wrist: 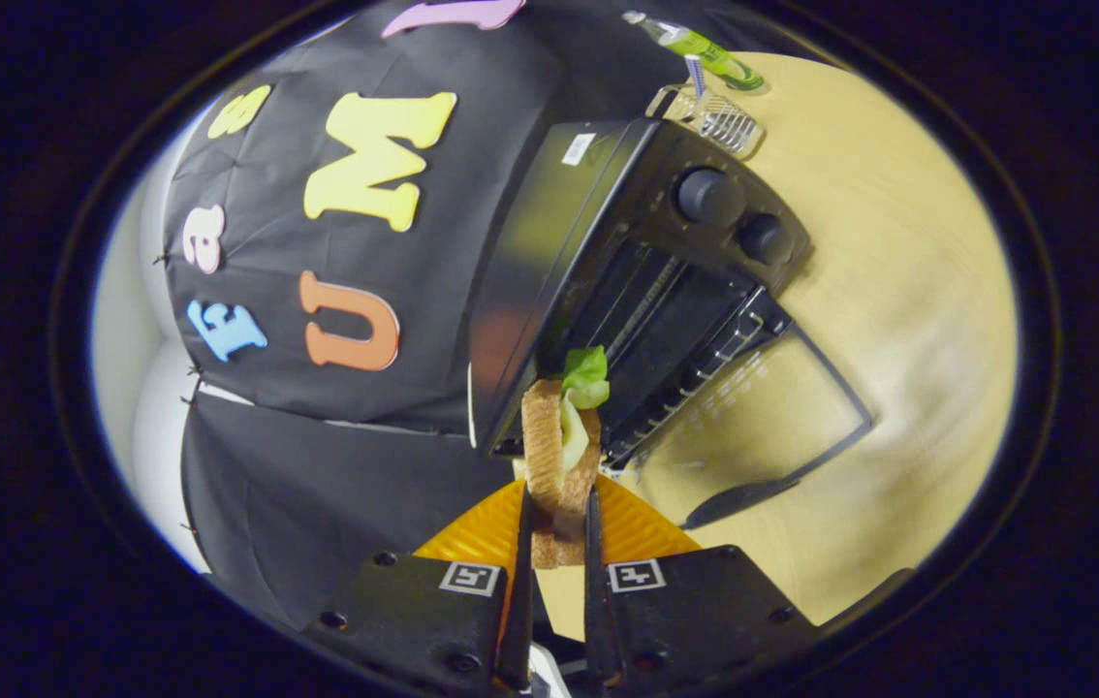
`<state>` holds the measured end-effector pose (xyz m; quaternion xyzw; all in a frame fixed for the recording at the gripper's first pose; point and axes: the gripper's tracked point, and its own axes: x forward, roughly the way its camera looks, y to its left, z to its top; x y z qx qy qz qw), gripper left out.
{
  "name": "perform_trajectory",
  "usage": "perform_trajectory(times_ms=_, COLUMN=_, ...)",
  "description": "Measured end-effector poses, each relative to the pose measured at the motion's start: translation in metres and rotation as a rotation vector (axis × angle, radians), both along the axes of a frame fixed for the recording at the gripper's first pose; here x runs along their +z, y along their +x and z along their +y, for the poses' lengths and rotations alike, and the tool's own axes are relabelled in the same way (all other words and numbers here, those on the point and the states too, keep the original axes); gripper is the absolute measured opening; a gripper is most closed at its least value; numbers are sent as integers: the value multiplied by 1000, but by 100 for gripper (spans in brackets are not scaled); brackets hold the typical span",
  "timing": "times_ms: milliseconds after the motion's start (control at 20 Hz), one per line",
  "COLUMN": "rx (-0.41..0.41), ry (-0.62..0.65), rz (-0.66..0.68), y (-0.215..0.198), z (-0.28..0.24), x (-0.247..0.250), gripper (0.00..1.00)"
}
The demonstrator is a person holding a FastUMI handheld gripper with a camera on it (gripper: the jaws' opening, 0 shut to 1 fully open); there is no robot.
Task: Open the toaster oven, put the food inside, and close the toaster oven door.
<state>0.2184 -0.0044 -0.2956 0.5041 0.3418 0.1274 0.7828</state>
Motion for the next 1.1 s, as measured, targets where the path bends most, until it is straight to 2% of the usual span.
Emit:
perform_trajectory(times_ms=100, rx=-56, ry=4, rz=-11, y=19, z=-9, x=-7, gripper=27)
perform_trajectory(times_ms=300, rx=-106, ry=-25, rz=-67, y=52, z=-10, x=-23, gripper=27)
perform_trajectory(times_ms=650, rx=-290, ry=96, rz=-97, y=92, z=-13, x=-44, gripper=27)
perform_trajectory(times_ms=750, rx=-333, ry=150, rz=-95, y=99, z=-10, x=-47, gripper=27)
perform_trajectory(times_ms=850, rx=-376, ry=152, rz=-100, y=97, z=-7, x=-50, gripper=27)
perform_trajectory(times_ms=1000, rx=-393, ry=134, rz=-92, y=101, z=-1, x=-54, gripper=27)
perform_trajectory(times_ms=1100, rx=-365, ry=104, rz=-64, y=99, z=8, x=-59, gripper=34)
